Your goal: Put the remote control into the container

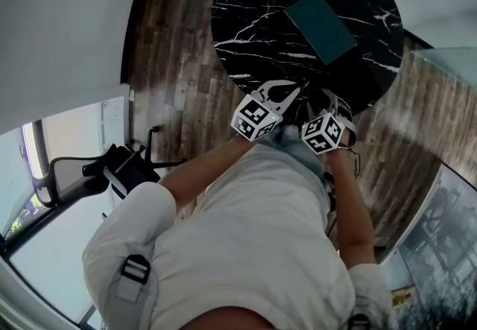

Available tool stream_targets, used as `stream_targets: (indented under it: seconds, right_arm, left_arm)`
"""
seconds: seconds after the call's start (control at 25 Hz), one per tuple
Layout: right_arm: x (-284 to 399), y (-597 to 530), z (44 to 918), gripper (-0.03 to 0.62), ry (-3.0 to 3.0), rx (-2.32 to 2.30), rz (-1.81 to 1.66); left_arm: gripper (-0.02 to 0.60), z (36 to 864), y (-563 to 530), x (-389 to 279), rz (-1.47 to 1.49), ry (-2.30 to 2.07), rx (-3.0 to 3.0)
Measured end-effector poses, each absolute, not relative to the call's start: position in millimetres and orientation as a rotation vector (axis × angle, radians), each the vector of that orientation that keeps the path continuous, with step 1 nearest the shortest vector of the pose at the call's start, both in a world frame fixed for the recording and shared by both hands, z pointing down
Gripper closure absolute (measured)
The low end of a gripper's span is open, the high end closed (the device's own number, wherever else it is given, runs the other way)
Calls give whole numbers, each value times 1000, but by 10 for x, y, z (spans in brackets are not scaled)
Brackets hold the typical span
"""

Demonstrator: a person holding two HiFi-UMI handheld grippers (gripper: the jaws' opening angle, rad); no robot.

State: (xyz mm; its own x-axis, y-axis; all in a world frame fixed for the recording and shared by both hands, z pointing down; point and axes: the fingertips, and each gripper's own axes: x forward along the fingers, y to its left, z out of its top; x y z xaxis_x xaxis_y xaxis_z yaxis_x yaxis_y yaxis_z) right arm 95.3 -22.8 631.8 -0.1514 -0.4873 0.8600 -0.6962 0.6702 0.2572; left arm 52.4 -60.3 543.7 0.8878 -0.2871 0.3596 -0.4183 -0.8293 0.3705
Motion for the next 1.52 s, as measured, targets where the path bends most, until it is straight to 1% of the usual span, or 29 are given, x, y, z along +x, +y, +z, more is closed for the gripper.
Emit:
stream_targets:
  seconds: [0.36, 0.76, 1.08, 1.24, 1.52]
  right_arm:
    - [1642, -13, 6223, 390, -1702, 1080, 294]
    - [2071, -209, 6221, 390, -1658, 1115, 285]
    - [2410, -487, 6545, 390, -1630, 1074, 296]
    - [2577, -607, 6782, 390, -1613, 1043, 310]
    - [2708, -678, 7154, 388, -1595, 983, 364]
  left_arm:
    - [580, 5362, -405, 1201, 417, -314, 2674]
    - [580, 5430, -485, 1461, 462, -275, 2680]
    - [580, 5693, -728, 1807, 522, -273, 2673]
    - [580, 5950, -824, 1964, 576, -277, 2670]
    - [580, 6256, -936, 2104, 639, -289, 2641]
